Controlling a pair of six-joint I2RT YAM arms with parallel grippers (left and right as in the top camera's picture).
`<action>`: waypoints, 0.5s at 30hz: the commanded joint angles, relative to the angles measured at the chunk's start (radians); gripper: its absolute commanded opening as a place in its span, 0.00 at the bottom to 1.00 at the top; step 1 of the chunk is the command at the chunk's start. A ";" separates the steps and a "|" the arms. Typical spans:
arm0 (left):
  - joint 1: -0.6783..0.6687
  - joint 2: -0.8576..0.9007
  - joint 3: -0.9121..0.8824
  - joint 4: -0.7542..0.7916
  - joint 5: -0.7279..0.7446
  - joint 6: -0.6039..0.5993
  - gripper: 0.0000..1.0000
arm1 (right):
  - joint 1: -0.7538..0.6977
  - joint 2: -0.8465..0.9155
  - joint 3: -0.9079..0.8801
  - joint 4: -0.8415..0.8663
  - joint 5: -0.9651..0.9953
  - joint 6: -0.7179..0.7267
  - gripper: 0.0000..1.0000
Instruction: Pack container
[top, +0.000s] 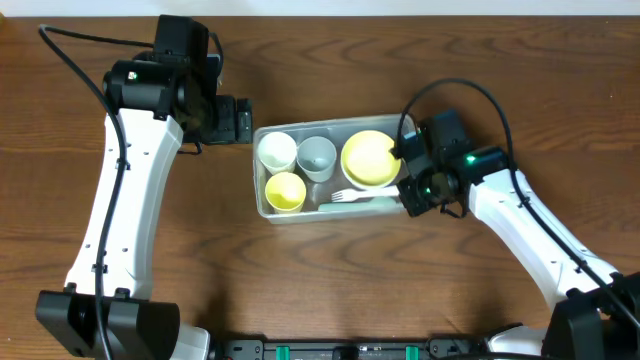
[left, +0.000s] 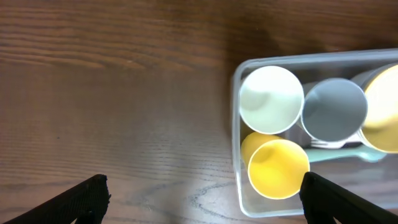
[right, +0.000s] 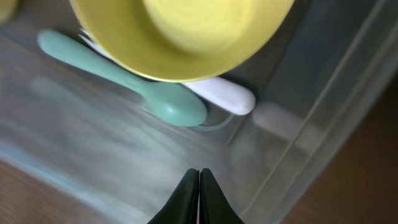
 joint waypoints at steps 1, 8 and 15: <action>0.003 0.001 -0.006 -0.001 -0.015 0.013 0.98 | 0.007 0.003 -0.019 -0.004 0.006 0.019 0.04; 0.003 0.001 -0.006 -0.001 -0.015 0.013 0.98 | 0.007 0.002 -0.015 0.030 0.002 0.019 0.04; 0.003 0.001 -0.006 -0.001 -0.015 0.013 0.98 | 0.000 -0.037 0.119 0.093 0.007 0.020 0.08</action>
